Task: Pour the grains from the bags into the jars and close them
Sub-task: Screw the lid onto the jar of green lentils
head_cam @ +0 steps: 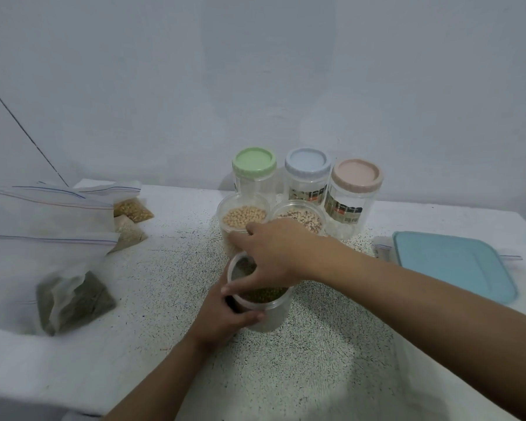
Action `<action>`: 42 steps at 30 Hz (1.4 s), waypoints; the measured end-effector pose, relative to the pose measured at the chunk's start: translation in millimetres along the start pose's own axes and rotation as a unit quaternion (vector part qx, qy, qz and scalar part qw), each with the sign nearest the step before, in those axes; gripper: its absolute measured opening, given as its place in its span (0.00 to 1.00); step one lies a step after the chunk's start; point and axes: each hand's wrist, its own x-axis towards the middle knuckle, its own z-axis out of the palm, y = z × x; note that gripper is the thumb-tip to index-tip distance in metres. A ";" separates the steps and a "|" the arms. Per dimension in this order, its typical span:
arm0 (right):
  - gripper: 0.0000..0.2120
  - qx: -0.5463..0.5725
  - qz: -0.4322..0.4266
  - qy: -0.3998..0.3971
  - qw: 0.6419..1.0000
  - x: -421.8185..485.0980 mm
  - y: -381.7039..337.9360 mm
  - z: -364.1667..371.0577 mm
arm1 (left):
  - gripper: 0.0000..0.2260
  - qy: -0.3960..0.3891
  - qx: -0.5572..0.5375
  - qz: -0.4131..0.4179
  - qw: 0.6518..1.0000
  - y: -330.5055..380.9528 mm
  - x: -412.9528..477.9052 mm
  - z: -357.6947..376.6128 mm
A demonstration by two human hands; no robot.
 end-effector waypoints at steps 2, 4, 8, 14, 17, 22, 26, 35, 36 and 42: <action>0.45 -0.020 0.023 0.026 0.999 -1.3 -2.1 4.6 | 0.41 0.002 0.005 -0.012 1.000 1.9 0.5 1.6; 0.45 -0.033 0.035 0.044 0.998 -2.8 -3.3 6.8 | 0.36 0.003 0.023 -0.007 1.000 5.9 0.0 3.0; 0.46 -0.019 -0.006 0.026 0.999 -10.8 0.6 3.8 | 0.39 0.002 0.036 0.003 0.999 5.4 -2.5 3.8; 0.37 0.034 -0.094 -0.039 0.994 -13.6 7.7 -10.8 | 0.35 0.013 0.062 0.020 0.998 5.2 -2.5 4.2; 0.35 0.003 -0.065 -0.005 0.998 -8.9 2.4 -5.9 | 0.35 0.007 0.052 0.017 0.998 2.5 -1.5 2.7; 0.42 0.074 0.039 -0.009 0.997 -1.6 8.9 1.2 | 0.42 -0.002 0.028 0.001 1.000 6.6 -2.0 3.3; 0.41 -0.032 0.031 0.039 0.998 -6.6 14.2 -8.9 | 0.44 0.005 0.026 0.006 1.000 7.9 -1.8 3.8; 0.36 0.031 -0.087 -0.004 0.996 -12.8 9.6 -0.8 | 0.37 0.019 0.058 0.019 0.998 0.6 -0.6 0.7; 0.38 0.014 -0.061 0.011 0.998 -12.7 6.8 1.4 | 0.39 0.019 0.056 0.021 0.998 0.7 -1.0 0.6; 0.37 0.042 -0.113 0.042 0.992 -13.7 14.9 10.9 | 0.39 0.020 0.040 0.021 0.999 9.5 -2.6 3.2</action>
